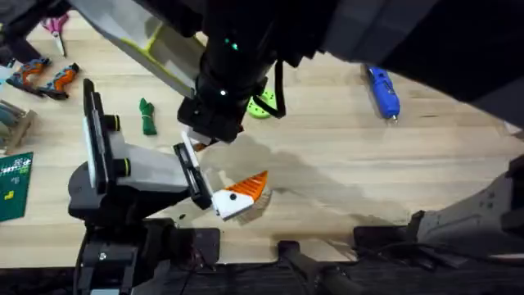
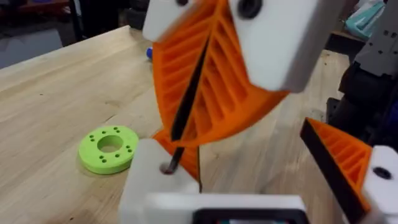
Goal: Pick up the gripper from the table and insert it into the empty holder that is missing its gripper. Then pick up a screw, insert it into the mounting hole, and use the screwdriver to tighten it. Finally, clean up the table by picking up the vegetable and placing it into the bucket.
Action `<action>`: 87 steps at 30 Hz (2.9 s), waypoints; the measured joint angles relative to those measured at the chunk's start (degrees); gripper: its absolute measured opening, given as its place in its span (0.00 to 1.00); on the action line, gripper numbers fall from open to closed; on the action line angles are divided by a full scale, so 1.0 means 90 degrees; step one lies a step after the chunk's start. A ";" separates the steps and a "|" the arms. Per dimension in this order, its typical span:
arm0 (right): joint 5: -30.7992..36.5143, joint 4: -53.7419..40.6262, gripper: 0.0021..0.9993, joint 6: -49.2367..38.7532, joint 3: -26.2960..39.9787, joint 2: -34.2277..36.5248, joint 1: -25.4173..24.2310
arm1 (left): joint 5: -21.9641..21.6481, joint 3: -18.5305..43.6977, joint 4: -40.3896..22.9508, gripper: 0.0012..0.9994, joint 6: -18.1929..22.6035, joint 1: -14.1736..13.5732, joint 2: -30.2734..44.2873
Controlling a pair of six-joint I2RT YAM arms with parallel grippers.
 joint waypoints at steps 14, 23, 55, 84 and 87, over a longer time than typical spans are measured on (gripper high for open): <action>0.0000 0.0060 0.00 0.0000 0.0000 0.0004 0.0000 | 0.0000 0.0000 -0.0002 0.98 0.0000 0.0000 -0.0002; 0.0000 0.0055 0.00 0.0000 0.0000 0.0002 0.0000 | 0.0000 0.0000 0.0000 0.98 0.0002 0.0000 -0.0002; 0.0002 0.0077 0.00 0.0000 0.0000 0.0004 0.0000 | 0.0002 0.0000 0.0000 0.98 0.0002 0.0000 -0.0002; 0.0019 0.0080 0.00 0.0000 0.0002 0.0202 -0.0005 | 0.0041 -0.0002 -0.0002 0.98 -0.0044 0.0000 0.0000; 0.0022 0.0087 0.00 0.0000 0.0002 0.0226 -0.0005 | 0.0041 -0.0002 -0.0002 0.98 -0.0044 0.0000 -0.0002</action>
